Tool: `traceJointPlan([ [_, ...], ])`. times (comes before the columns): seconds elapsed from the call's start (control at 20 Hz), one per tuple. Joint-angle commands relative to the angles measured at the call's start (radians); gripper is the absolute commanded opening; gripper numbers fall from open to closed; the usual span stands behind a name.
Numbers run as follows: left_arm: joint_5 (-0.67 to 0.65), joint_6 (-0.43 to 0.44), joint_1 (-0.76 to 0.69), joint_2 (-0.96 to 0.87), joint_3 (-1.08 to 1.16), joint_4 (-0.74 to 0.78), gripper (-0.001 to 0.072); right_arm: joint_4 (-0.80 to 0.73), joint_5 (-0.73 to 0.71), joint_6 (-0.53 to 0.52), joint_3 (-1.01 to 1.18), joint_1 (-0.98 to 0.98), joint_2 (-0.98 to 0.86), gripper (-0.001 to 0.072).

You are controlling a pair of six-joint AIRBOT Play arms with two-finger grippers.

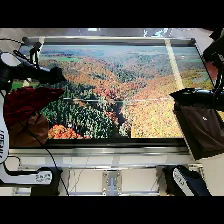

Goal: Fold the shirts.

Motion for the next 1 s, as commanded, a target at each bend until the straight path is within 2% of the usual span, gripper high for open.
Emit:
traceJointPlan([
  [0.0, 0.000, 0.000, -0.001, -0.001, 0.000, 0.000, 0.0009, 0.000, 0.000, 0.000, 0.001, 0.001, -0.001, 0.0011],
  [0.6, 0.001, 0.000, -0.001, -0.002, 0.000, 0.000, 0.0009, -0.001, -0.002, 0.000, 0.001, 0.001, -0.001, 0.0011],
  [0.7, 0.059, 0.001, 0.000, -0.011, 0.000, 0.015, 0.0021, 0.001, -0.039, 0.000, 0.001, 0.001, -0.001, 0.0011],
  [0.75, 0.115, 0.001, 0.011, -0.013, 0.000, 0.062, 0.0092, 0.001, -0.079, 0.000, 0.001, 0.001, -0.001, 0.0012],
  [0.8, 0.177, 0.000, 0.029, -0.013, 0.000, 0.140, 0.0357, 0.001, -0.103, 0.000, 0.001, 0.001, 0.000, 0.0011],
  [0.85, 0.213, -0.010, 0.053, -0.013, 0.000, 0.220, 0.0652, 0.001, -0.103, 0.000, 0.001, 0.001, 0.000, 0.0011],
  [0.9, 0.238, -0.078, 0.087, -0.013, 0.000, 0.334, 0.0701, 0.001, -0.102, 0.000, 0.001, 0.001, 0.000, 0.0011],
  [0.95, 0.237, -0.152, 0.123, -0.013, 0.000, 0.454, 0.0701, 0.001, -0.103, 0.000, 0.001, 0.001, 0.000, 0.0011],
])
